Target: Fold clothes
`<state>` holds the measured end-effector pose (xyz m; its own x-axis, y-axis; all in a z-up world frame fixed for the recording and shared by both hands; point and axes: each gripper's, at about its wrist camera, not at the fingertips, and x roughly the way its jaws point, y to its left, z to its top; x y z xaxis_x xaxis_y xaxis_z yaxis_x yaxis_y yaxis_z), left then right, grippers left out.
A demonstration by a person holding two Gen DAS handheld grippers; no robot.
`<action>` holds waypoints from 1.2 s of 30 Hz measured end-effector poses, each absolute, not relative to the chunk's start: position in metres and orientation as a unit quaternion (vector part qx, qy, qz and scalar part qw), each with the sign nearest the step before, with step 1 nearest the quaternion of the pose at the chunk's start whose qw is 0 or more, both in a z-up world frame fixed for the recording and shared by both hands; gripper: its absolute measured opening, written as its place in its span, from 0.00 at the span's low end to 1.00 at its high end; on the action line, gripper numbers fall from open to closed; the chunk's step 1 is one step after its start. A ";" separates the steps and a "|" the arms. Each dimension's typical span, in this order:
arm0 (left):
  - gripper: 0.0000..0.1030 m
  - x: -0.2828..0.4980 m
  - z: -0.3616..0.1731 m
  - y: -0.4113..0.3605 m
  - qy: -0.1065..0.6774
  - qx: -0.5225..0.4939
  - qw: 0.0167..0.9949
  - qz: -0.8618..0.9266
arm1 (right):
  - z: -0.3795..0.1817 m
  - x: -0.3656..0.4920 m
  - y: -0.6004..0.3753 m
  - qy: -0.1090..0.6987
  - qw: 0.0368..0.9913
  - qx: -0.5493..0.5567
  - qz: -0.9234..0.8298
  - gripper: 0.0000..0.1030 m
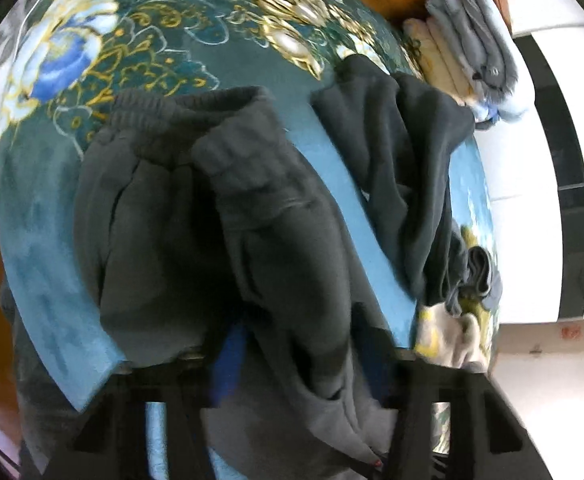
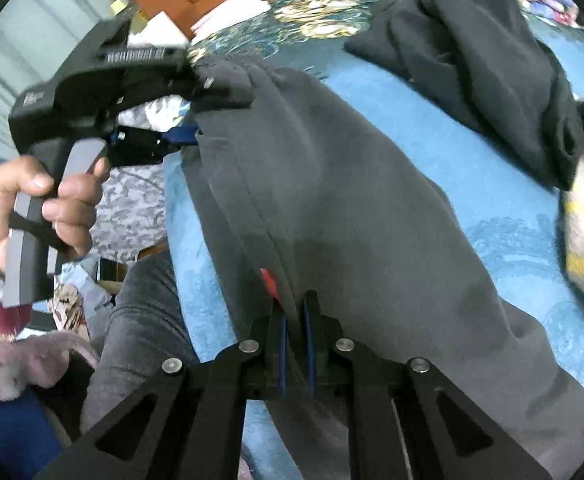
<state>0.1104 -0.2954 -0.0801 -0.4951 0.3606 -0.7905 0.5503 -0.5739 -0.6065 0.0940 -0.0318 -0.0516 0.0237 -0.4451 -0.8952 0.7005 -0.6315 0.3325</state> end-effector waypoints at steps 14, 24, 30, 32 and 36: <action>0.08 0.127 -0.028 -0.357 0.466 0.417 0.021 -0.780 | -0.007 0.075 0.074 -0.038 0.299 0.568 -0.766 0.43; 0.08 0.154 -0.107 -0.378 0.513 0.477 0.083 -0.709 | -0.041 0.129 0.241 -0.275 0.092 0.616 -0.732 0.43; 0.09 0.152 -0.103 -0.379 0.502 0.490 0.080 -0.709 | -0.081 0.159 0.287 -0.389 0.009 0.594 -0.704 0.51; 0.09 0.151 -0.101 -0.379 0.500 0.491 0.079 -0.709 | -0.092 0.161 0.294 -0.420 -0.006 0.579 -0.699 0.51; 0.09 0.150 -0.095 -0.379 0.502 0.490 0.075 -0.708 | -0.108 0.151 0.300 -0.447 -0.039 0.556 -0.700 0.51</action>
